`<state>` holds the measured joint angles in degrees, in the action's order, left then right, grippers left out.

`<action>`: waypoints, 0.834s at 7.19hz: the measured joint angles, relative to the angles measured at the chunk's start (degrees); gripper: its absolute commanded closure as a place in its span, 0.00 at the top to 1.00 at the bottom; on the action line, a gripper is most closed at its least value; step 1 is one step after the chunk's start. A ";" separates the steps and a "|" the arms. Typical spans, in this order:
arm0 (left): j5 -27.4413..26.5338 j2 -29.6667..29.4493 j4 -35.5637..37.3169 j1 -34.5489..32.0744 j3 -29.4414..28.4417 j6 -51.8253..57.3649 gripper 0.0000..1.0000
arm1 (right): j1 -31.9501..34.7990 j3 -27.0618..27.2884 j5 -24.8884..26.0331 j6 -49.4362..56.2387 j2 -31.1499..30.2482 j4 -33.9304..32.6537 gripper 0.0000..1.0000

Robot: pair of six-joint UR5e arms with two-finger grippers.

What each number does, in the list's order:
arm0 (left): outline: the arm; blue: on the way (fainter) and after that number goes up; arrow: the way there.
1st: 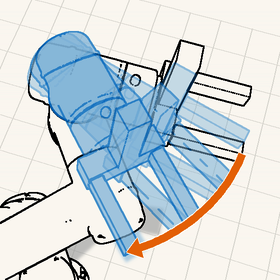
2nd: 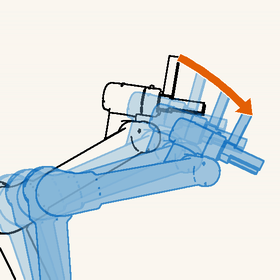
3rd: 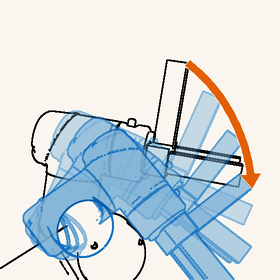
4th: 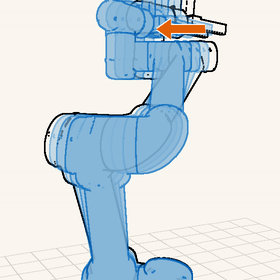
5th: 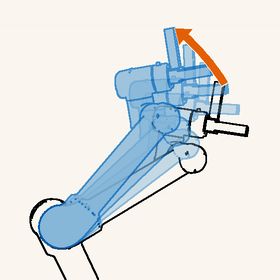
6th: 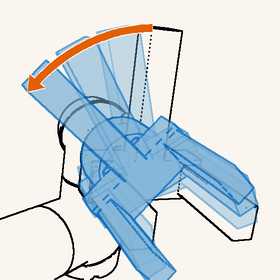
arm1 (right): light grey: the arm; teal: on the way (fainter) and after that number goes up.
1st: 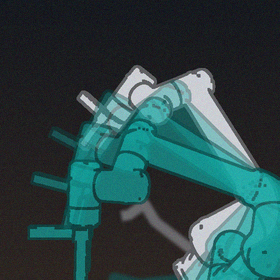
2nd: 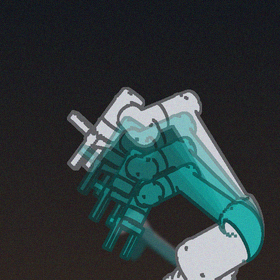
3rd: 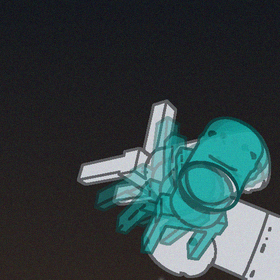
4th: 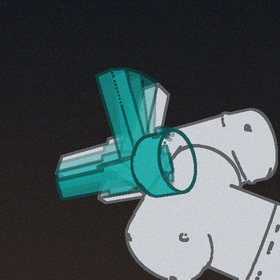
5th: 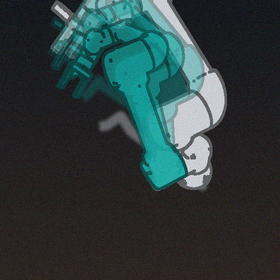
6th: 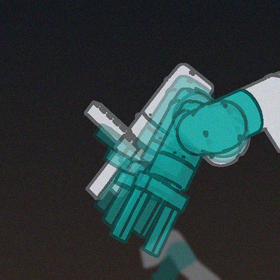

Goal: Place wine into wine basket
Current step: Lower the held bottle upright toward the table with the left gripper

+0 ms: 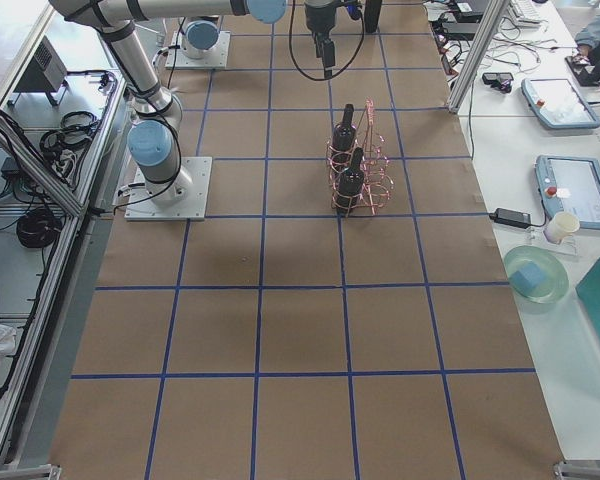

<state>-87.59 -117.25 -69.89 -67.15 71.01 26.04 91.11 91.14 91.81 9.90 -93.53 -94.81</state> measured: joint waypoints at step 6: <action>1.59 -4.39 1.85 0.00 -2.76 -1.09 0.83 | 0.03 0.00 -0.01 -0.05 0.04 -0.01 1.00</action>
<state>-86.00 -121.64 -68.04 -67.15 68.26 24.94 91.14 91.14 91.80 9.85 -93.49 -94.83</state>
